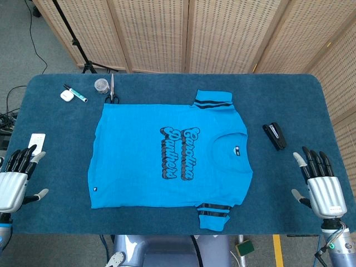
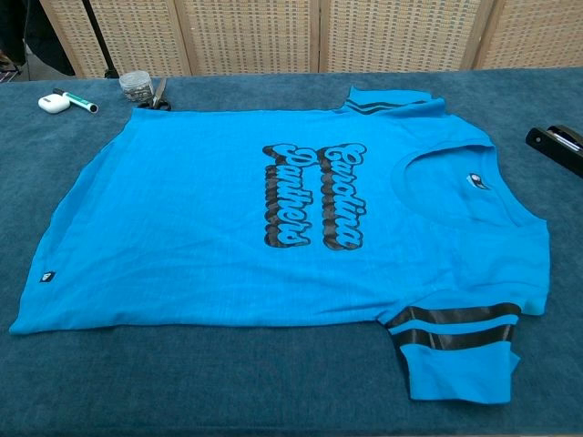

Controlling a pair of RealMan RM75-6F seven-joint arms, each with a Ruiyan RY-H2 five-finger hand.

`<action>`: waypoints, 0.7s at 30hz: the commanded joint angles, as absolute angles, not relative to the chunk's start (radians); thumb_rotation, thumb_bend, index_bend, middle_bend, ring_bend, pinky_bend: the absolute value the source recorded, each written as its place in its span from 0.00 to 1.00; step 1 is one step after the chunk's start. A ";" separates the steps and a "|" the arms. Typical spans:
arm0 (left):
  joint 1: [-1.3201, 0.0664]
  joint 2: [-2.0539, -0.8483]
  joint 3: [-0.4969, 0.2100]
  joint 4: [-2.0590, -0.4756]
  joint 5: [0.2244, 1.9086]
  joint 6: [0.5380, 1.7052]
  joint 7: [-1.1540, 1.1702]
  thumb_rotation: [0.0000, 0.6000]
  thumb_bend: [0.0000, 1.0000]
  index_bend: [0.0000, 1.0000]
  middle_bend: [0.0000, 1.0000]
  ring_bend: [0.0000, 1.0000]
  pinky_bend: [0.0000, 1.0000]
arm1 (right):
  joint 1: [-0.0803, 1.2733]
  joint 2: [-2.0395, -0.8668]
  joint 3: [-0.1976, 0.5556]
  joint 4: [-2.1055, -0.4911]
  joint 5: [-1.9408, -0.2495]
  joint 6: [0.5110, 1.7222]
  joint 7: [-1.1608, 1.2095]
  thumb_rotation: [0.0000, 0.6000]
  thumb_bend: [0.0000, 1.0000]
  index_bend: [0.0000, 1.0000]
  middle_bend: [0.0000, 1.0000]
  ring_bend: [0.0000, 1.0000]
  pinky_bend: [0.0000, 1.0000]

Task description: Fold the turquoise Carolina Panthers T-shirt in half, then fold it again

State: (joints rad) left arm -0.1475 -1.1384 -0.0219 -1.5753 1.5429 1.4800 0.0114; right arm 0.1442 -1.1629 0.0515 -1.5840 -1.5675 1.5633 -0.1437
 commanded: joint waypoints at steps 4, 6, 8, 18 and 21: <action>-0.150 -1.137 -0.017 -1.579 1.552 1.474 0.015 1.00 0.00 0.00 0.00 0.00 0.00 | 0.144 -1.157 0.042 -1.590 -1.583 1.550 -0.146 1.00 0.00 0.00 0.00 0.00 0.00; -0.150 -1.136 -0.015 -1.582 1.557 1.473 0.012 1.00 0.00 0.00 0.00 0.00 0.00 | 0.149 -1.147 0.029 -1.596 -1.606 1.536 -0.129 1.00 0.00 0.01 0.00 0.00 0.00; -0.151 -1.134 -0.014 -1.586 1.563 1.474 0.007 1.00 0.00 0.00 0.00 0.00 0.00 | 0.159 -1.140 0.013 -1.594 -1.643 1.525 -0.102 1.00 0.00 0.06 0.00 0.00 0.00; -0.148 -1.108 -0.006 -1.603 1.575 1.474 -0.027 1.00 0.00 0.00 0.00 0.00 0.00 | 0.250 -1.241 -0.092 -1.432 -1.964 1.497 -0.022 1.00 0.00 0.34 0.02 0.00 0.00; -0.147 -1.104 -0.008 -1.608 1.572 1.474 -0.029 1.00 0.00 0.00 0.00 0.00 0.00 | 0.278 -1.295 -0.123 -1.366 -2.048 1.472 -0.062 1.00 0.00 0.36 0.04 0.00 0.00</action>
